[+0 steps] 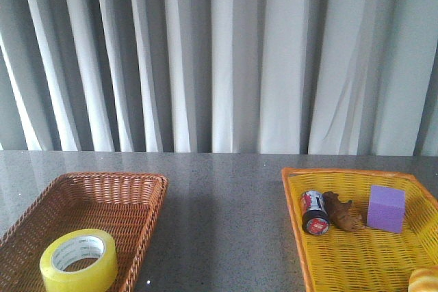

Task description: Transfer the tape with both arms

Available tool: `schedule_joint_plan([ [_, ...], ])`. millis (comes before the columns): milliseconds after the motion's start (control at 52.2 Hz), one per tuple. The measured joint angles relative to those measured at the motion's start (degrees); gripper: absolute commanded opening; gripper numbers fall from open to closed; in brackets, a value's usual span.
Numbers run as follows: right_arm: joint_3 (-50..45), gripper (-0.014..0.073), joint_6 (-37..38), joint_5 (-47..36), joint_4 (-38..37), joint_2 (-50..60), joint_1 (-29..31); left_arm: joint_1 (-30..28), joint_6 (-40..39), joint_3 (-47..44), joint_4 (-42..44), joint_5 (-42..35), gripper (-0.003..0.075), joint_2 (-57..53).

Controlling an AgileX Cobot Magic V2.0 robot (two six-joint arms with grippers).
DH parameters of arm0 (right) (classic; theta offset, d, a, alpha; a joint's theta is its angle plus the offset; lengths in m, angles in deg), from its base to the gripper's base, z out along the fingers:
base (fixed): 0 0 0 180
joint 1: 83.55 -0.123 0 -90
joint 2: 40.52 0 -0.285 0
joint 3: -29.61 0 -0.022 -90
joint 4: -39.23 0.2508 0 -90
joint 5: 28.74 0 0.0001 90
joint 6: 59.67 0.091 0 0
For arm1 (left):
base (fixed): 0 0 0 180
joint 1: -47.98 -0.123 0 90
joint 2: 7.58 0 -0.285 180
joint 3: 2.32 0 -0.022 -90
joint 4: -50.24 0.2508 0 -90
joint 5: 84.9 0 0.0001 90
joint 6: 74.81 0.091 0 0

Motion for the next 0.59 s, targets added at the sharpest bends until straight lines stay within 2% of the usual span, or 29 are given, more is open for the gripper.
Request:
schedule_joint_plan([
  [593,-1.2,-0.0005,0.9,2.5,1.4,2.2,1.1,0.0,0.0,0.0,0.0,-0.1,-0.0006,0.0],
])
